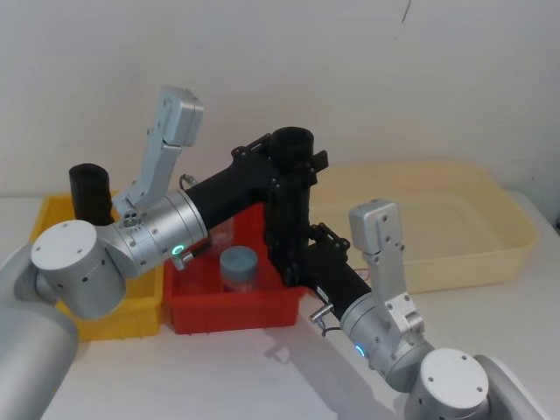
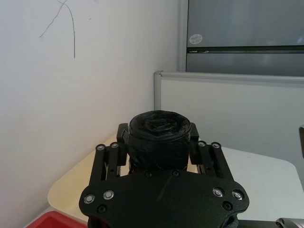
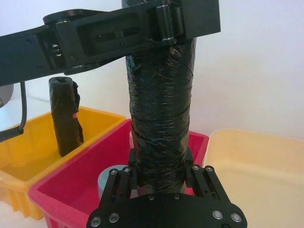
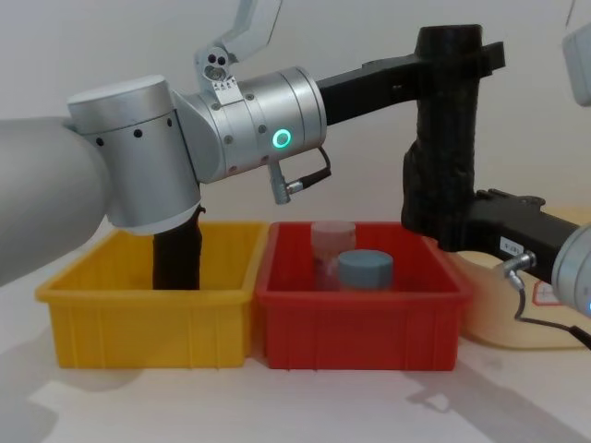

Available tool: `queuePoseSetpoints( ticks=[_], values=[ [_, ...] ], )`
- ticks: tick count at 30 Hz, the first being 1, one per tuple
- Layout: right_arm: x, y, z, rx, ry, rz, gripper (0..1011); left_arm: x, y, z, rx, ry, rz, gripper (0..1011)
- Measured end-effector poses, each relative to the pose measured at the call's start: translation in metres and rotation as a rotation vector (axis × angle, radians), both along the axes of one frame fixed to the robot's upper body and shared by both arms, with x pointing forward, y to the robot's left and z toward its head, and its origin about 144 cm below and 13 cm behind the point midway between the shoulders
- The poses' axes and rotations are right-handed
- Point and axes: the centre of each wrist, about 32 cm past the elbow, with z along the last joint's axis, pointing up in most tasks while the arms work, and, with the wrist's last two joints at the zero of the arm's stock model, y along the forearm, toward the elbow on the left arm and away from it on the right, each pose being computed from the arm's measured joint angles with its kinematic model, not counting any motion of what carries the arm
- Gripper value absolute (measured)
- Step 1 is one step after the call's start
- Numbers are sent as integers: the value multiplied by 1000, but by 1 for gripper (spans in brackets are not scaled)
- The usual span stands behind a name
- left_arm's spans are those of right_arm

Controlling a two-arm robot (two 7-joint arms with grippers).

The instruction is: Pick up the garbage bag with the one hand and transfer it to the other hand.

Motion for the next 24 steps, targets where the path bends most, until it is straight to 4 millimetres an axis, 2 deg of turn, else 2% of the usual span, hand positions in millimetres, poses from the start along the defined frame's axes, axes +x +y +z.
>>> queuePoseSetpoints(
  ticks=[2,6,9,11,24],
  values=[
    [0,0,0,1,0,-2,518,0,0,0,0,0,0,707],
    [1,-1,0,4,0,-9,518,0,0,0,0,0,0,857],
    [2,-3,1,9,2,-21,518,0,0,0,0,0,0,907],
    [4,-4,2,13,5,-33,517,0,0,0,0,0,0,999],
    [23,-28,14,41,6,-157,518,0,0,0,0,0,0,1001]
  ],
)
